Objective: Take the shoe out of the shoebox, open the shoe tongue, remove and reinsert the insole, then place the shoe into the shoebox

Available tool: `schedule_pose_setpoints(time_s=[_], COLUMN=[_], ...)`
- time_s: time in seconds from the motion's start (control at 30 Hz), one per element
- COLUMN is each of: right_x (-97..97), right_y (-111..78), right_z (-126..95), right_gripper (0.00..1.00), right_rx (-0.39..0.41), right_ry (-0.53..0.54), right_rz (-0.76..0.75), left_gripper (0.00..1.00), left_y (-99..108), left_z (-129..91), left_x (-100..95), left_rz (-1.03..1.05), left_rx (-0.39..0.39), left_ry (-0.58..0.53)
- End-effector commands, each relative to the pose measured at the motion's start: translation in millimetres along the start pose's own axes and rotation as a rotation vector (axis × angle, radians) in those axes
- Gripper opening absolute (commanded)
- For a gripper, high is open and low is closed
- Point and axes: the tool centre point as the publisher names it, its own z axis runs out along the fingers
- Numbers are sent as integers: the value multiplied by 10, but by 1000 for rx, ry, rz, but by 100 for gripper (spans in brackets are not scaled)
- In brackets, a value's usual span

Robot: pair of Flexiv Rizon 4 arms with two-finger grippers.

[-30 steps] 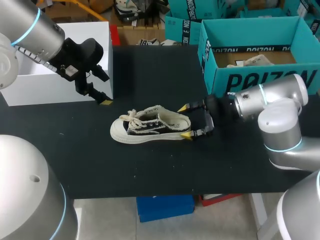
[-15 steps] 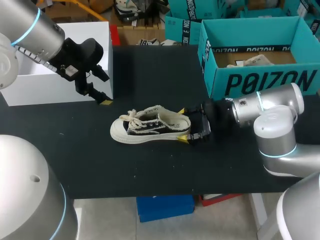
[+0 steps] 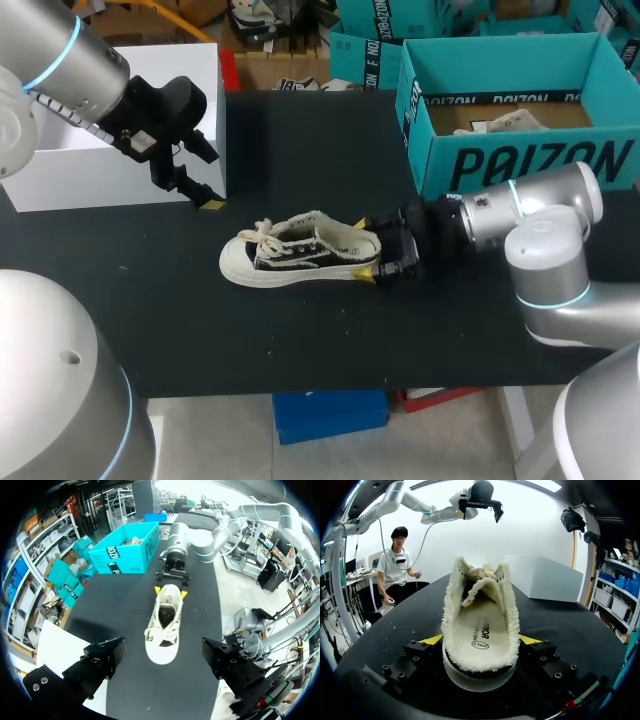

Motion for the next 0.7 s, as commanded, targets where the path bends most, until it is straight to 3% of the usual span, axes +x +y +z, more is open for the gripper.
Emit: schedule_pose_setpoints(time_s=[0.03, 0.33, 0.5, 0.7], right_x=[-24, -24, -24, -24], right_y=[-14, -14, -14, -14], right_z=[27, 27, 27, 27], right_gripper=[0, 0, 0, 0], right_rx=[1, 1, 1, 1], right_ry=[2, 2, 2, 2], right_rz=[1, 1, 1, 1], left_gripper=[100, 100, 100, 100], left_y=[11, -524, -658, -778], left_z=[9, 331, 574, 732], left_x=[5, 128, 209, 254], left_rz=[2, -117, -232, -383], left_rx=[3, -110, -197, -208], left_ry=[-3, -19, -17, -15])
